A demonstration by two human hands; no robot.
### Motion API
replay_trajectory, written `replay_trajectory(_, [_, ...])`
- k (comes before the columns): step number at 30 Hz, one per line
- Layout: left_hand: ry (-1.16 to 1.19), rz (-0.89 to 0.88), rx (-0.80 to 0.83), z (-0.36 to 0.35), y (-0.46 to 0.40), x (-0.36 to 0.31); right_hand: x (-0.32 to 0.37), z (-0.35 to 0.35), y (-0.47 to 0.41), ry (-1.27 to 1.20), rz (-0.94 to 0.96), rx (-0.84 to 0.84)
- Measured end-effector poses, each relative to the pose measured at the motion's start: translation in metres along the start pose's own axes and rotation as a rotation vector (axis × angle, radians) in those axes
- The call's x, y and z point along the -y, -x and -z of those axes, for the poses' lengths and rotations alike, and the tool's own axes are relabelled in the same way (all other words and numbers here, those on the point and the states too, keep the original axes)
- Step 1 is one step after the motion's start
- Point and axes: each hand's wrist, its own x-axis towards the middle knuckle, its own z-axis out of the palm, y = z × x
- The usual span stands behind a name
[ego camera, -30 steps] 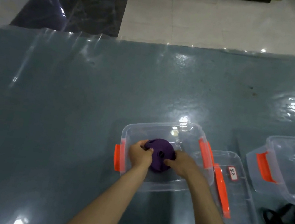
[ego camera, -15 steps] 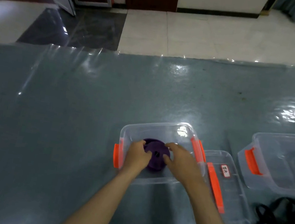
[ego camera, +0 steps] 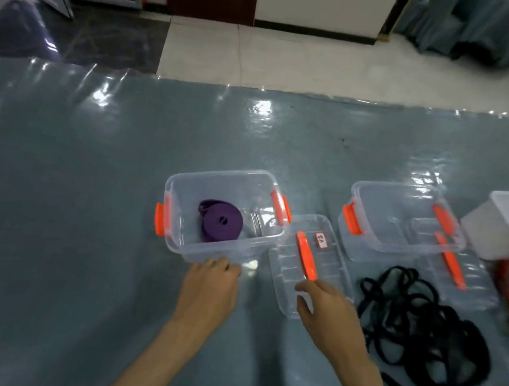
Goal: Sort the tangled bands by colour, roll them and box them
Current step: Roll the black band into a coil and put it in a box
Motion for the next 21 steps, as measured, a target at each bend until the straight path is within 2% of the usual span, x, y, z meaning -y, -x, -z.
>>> replay_trajectory(10, [-0.087,-0.092,0.151,-0.049,0.000,-0.081,-0.101,0.010,0.055,-0.003,-0.213,0.034])
replay_trajectory(21, [-0.124,-0.027,0.303,-0.091,-0.050,-0.216,-0.248,0.035,0.051,-0.083,-0.188,0.057])
